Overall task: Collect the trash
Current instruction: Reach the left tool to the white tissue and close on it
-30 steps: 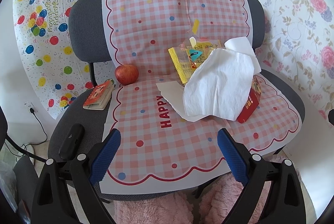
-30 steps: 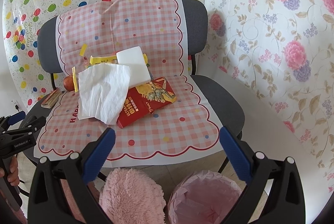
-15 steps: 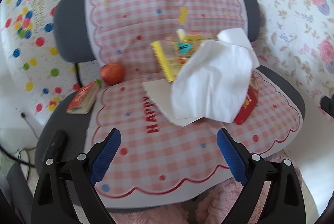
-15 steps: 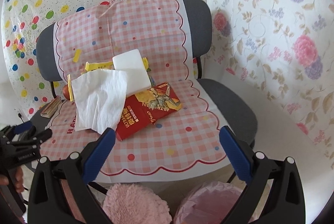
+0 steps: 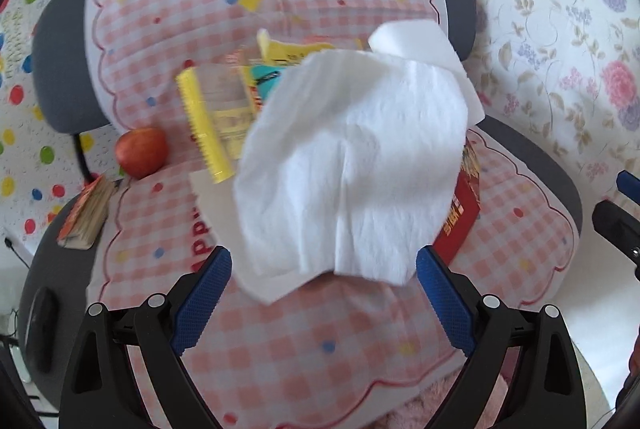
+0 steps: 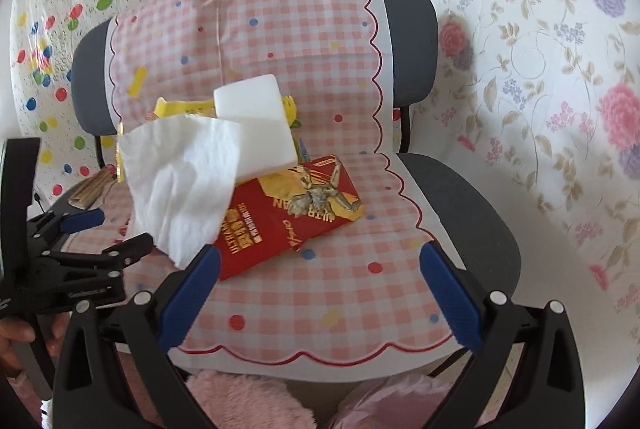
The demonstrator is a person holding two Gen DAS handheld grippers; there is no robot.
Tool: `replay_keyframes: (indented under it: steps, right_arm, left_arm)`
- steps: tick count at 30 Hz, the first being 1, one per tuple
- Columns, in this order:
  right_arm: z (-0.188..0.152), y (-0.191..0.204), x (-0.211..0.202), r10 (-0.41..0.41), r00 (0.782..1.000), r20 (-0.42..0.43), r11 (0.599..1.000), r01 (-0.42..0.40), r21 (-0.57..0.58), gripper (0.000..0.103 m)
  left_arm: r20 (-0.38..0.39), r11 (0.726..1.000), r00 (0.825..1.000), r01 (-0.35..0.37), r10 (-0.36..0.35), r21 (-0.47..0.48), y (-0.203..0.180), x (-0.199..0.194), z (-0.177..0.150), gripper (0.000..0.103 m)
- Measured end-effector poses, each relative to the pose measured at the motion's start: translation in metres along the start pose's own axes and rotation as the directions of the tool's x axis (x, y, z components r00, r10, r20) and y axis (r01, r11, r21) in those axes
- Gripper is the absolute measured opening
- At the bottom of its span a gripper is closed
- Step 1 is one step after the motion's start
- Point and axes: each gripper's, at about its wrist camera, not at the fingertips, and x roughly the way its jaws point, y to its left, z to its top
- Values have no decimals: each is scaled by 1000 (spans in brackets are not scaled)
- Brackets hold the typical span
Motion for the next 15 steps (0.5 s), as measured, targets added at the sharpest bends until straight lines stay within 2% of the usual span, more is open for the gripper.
replay_keyframes:
  steps: [6, 11, 12, 13, 15]
  right_arm:
    - [5, -5, 16, 17, 1000, -10, 1000, -17, 2, 96]
    - [5, -7, 25, 29, 999, -25, 1000, -29, 6, 87]
    - [4, -8, 26, 33, 999, -31, 999, -33, 10, 86]
    - [3, -8, 26, 37, 999, -37, 999, -36, 11, 86]
    - [2, -7, 27, 41, 998, -44, 999, -41, 6, 86]
  left_arm:
    - [0, 1000, 1000, 31, -31, 5, -7, 28, 13, 92]
    - [-8, 999, 999, 45, -45, 11, -9, 45, 17, 89]
    - [-13, 999, 999, 48, -48, 11, -9, 47, 18, 86]
    - [-13, 999, 999, 50, -50, 10, -9, 48, 18, 74]
    - [-14, 998, 998, 57, -57, 6, -7, 47, 19, 65]
